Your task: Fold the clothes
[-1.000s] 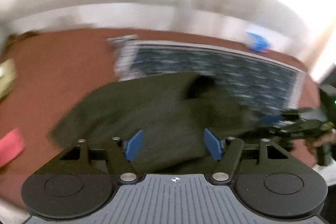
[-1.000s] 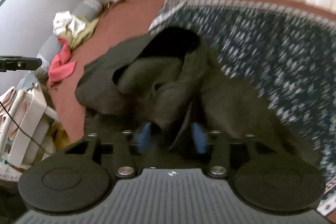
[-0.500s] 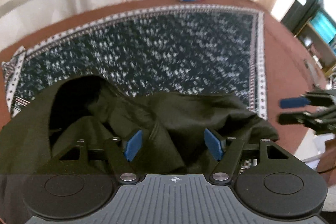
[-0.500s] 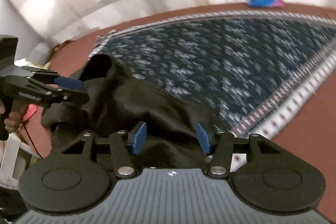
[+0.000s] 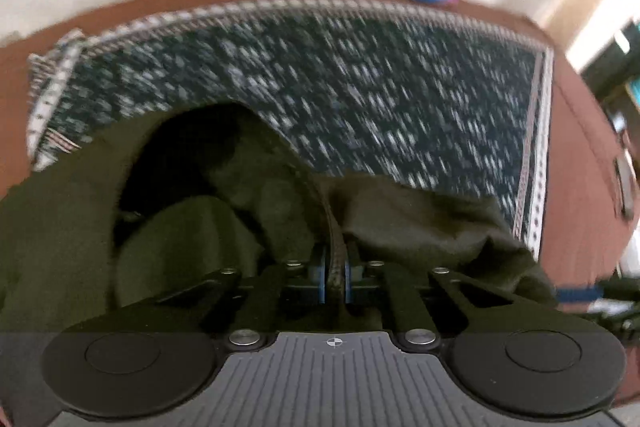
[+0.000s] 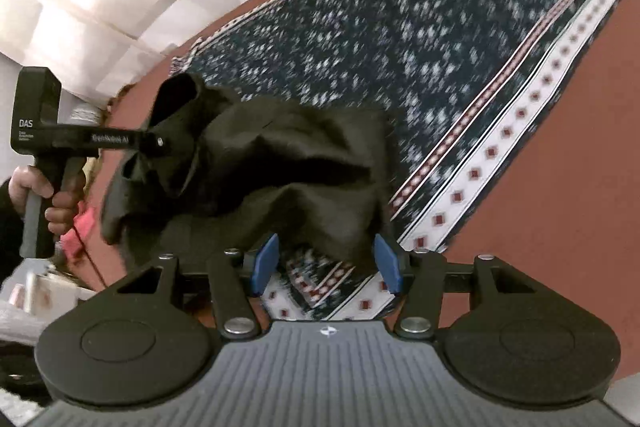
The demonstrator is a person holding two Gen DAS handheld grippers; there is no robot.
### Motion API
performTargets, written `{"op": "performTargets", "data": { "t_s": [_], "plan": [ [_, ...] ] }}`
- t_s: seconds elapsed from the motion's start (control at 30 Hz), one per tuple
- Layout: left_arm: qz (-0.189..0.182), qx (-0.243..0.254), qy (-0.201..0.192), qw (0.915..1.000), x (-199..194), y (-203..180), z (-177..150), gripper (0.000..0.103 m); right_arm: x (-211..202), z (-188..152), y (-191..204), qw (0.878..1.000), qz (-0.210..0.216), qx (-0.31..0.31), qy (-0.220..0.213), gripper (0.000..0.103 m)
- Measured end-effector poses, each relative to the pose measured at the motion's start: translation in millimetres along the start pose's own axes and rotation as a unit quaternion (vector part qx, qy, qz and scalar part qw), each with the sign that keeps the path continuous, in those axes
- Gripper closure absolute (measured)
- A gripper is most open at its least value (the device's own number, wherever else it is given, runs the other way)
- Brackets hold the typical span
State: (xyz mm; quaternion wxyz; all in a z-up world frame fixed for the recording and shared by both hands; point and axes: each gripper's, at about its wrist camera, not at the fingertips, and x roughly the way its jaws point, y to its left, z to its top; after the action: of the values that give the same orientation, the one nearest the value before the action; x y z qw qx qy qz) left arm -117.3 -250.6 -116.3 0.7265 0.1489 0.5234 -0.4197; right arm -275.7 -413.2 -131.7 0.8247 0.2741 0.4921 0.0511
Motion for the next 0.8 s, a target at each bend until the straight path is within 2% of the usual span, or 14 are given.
{"op": "performTargets", "data": {
  "t_s": [0.2,0.47,0.63,0.8],
  "plan": [
    [0.006,-0.033,-0.049,0.9982,-35,29,7,0.099,3,-12,4,0.999,0.017,0.04,0.009,0.043],
    [-0.01,-0.056,-0.103,0.993,-60,57,26,0.099,-1,-30,10,0.995,0.029,0.09,0.011,0.043],
    [-0.013,-0.057,-0.131,0.9897,-71,67,39,0.099,12,-34,12,0.988,0.058,0.138,-0.04,0.043],
    [-0.013,-0.042,-0.138,0.9894,-77,71,47,0.099,32,-36,8,0.976,0.041,0.19,-0.095,0.044]
  ]
}}
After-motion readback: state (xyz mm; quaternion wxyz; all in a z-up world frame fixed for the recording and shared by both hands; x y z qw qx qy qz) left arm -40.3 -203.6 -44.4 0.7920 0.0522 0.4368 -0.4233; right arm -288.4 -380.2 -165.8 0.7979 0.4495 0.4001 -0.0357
